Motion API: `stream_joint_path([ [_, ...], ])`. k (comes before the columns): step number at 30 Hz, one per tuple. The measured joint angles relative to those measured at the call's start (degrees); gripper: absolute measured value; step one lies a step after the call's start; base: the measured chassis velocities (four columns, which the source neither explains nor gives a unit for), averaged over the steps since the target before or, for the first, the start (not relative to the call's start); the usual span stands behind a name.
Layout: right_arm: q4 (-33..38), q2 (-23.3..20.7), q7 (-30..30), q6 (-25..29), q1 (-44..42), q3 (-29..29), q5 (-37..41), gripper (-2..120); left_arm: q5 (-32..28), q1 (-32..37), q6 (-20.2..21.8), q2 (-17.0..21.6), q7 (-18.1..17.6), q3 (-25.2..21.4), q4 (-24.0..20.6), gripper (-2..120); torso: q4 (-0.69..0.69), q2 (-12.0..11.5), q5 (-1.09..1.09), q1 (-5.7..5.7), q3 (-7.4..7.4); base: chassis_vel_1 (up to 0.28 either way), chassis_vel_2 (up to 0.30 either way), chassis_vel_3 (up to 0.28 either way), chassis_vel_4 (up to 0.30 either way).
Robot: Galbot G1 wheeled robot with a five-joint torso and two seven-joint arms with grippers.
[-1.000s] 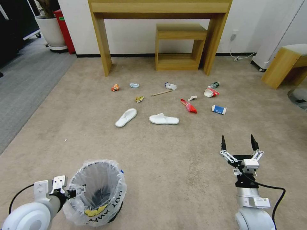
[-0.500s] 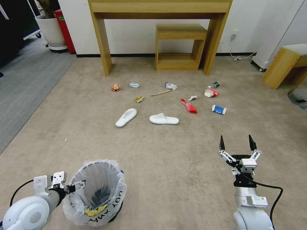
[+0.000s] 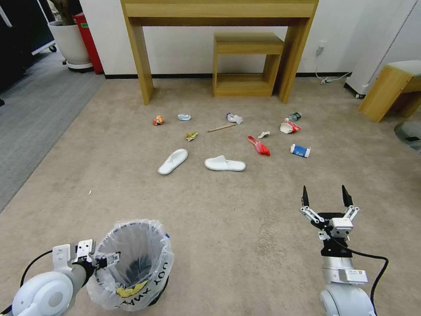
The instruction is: Pick up the trash bin and place the garbage on the floor into it.
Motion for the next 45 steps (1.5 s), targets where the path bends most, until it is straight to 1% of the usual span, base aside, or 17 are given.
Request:
stream_joint_path([
  [2,-0.1,0.0,0.0,0.0,0.0,0.0,0.0,100,0.1,0.0,0.5,-0.2,0.0,-0.1,-0.2,93,0.00,0.0,0.00,0.00,0.00,0.000,0.000,0.000,0.000],
  [4,-0.1,0.0,-0.1,0.0,0.0,0.0,0.1,100,1.1,-0.1,1.5,-0.7,-0.2,-0.1,-0.5,99,0.00,0.0,0.00,0.00,0.00,0.000,0.000,0.000,0.000],
  [5,-0.1,0.0,-0.1,0.1,0.0,0.0,0.1,100,1.5,-0.1,3.0,-1.0,-0.1,-0.2,-0.8,99,0.00,0.0,0.00,0.00,0.00,0.000,0.000,0.000,0.000],
  [9,-0.3,-0.1,-0.1,0.3,-0.1,0.1,0.2,100,3.0,-0.4,4.3,-1.7,-0.2,-0.2,-1.7,100,0.00,0.0,0.00,0.00,0.00,0.000,0.000,0.000,0.000],
  [14,-0.3,-0.2,-0.1,0.4,0.0,0.2,0.2,100,3.7,-1.1,3.9,-2.2,-1.4,0.5,-1.4,100,0.00,0.0,0.00,0.00,0.00,0.000,0.000,0.000,0.000],
  [17,-0.3,-0.2,0.0,0.5,0.0,0.2,0.2,100,3.6,-1.3,3.8,-2.5,-1.8,0.6,-0.9,95,0.00,0.0,0.00,0.00,0.00,0.000,0.000,0.000,0.000],
  [20,-0.3,-0.3,0.0,0.8,0.0,0.2,0.3,100,3.4,-1.6,3.8,-2.6,-3.1,1.0,0.0,78,0.00,0.0,-0.01,0.00,0.00,0.000,0.000,0.000,0.000],
  [21,-0.3,-0.3,0.0,0.8,0.0,0.2,0.3,100,3.4,-1.6,3.8,-2.6,-3.1,1.0,0.0,78,0.00,0.0,-0.01,0.00,0.00,0.000,0.000,0.000,0.000],
  [24,0.1,-0.6,0.1,1.0,0.0,0.5,0.6,100,3.5,-1.0,4.0,-2.1,-2.9,1.4,0.5,63,0.00,0.0,0.04,0.00,0.00,0.000,0.000,0.000,0.000],
  [25,0.1,-0.6,0.1,1.0,0.0,0.5,0.6,100,3.5,-1.0,4.0,-2.1,-2.9,1.4,0.5,63,0.00,0.0,0.04,0.00,0.00,0.000,0.000,0.000,0.000],
  [29,0.2,-0.6,0.4,1.4,-0.4,0.8,0.7,100,3.6,-0.9,4.2,-2.1,-2.2,1.9,0.9,46,0.00,0.0,0.06,0.00,-0.01,0.000,0.000,0.000,0.000],
  [30,0.2,-0.6,0.4,1.4,-0.4,0.8,0.7,100,3.6,-0.9,4.2,-2.1,-2.2,1.9,0.9,46,0.00,0.0,0.06,0.00,-0.01,0.000,0.000,0.000,0.000],
  [33,-0.1,-0.6,0.4,1.8,-0.4,0.9,0.7,100,3.4,-0.4,4.2,-1.9,-2.6,2.2,0.1,30,0.00,0.0,0.02,0.00,-0.01,0.000,0.000,0.000,0.000],
  [34,-0.1,-0.6,0.4,1.8,-0.4,0.9,0.7,100,3.4,-0.4,4.2,-1.9,-2.6,2.2,0.1,30,0.00,0.0,0.02,0.00,-0.01,0.000,0.000,0.000,0.000],
  [36,-0.2,-0.6,0.4,1.9,-0.3,0.9,0.7,100,3.3,-0.2,4.2,-1.6,-3.0,2.2,-0.1,20,0.00,0.0,0.01,0.00,-0.01,0.000,0.000,0.000,0.000],
  [40,-0.4,-0.5,0.4,1.9,-0.1,0.8,0.7,100,2.9,0.1,4.3,-1.4,-3.1,2.0,-0.8,12,0.00,0.0,0.01,-0.01,0.00,0.000,0.000,0.000,0.000],
  [45,-0.4,-0.6,0.6,2.0,0.0,0.7,0.9,100,2.8,1.0,4.3,-1.5,-3.9,1.8,-1.4,11,0.00,0.0,0.00,0.00,0.00,0.000,0.000,0.000,0.000],
])
